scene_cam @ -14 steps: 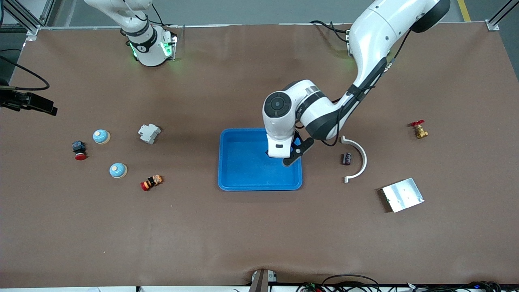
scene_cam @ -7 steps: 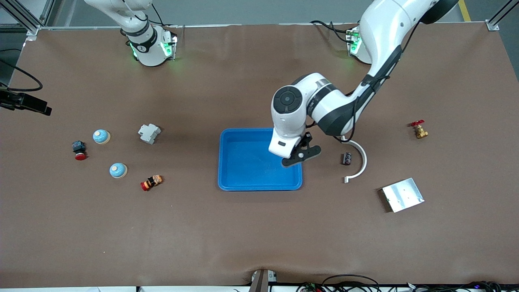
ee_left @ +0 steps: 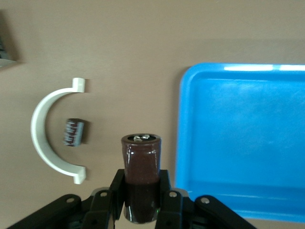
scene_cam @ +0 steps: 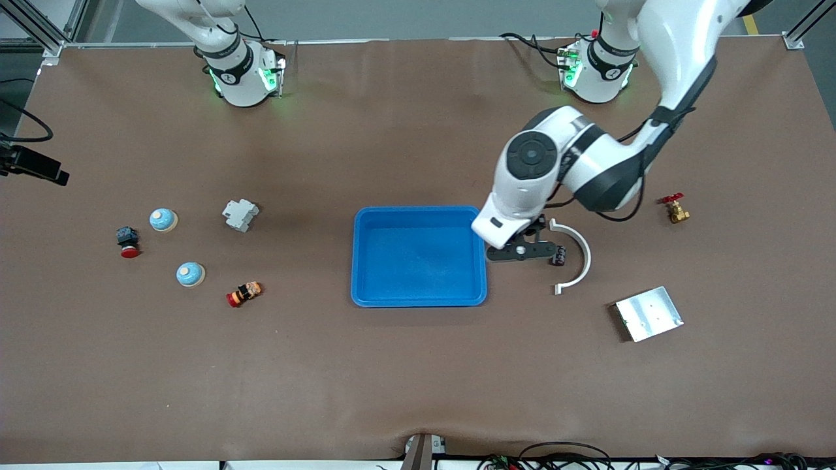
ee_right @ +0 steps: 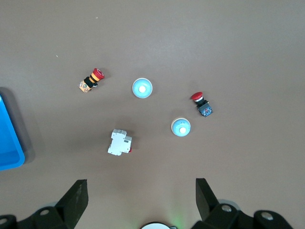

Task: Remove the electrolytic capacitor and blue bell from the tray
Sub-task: 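Carry the capacitor beside the white arc and release it with the left gripper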

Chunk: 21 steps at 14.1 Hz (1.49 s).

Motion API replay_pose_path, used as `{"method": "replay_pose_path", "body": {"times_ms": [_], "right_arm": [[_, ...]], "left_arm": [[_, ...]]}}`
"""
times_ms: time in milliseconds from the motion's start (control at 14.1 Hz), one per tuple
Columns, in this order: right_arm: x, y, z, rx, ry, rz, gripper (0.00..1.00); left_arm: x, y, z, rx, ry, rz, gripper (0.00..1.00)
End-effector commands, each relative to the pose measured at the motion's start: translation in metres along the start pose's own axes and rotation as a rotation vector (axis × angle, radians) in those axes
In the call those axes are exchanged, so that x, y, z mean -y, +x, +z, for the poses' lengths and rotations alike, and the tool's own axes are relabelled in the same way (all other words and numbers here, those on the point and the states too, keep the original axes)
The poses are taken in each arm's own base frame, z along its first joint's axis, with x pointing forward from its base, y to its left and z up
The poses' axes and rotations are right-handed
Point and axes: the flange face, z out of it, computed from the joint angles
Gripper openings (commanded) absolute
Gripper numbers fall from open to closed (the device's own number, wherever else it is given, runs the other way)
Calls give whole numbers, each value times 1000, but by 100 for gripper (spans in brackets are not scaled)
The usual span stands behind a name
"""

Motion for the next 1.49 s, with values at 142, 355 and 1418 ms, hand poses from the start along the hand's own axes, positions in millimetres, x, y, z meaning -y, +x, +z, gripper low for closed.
{"method": "replay_pose_path", "body": {"times_ms": [142, 355, 1418], "right_arm": [[8, -6, -11, -22, -34, -19, 100], [10, -4, -15, -59, -19, -21, 100], [16, -8, -17, -108, 33, -47, 100]], "left_arm": [[53, -5, 14, 9, 44, 112, 0], [93, 4, 26, 7, 27, 150, 0], [238, -6, 106, -146, 35, 315, 0]]}}
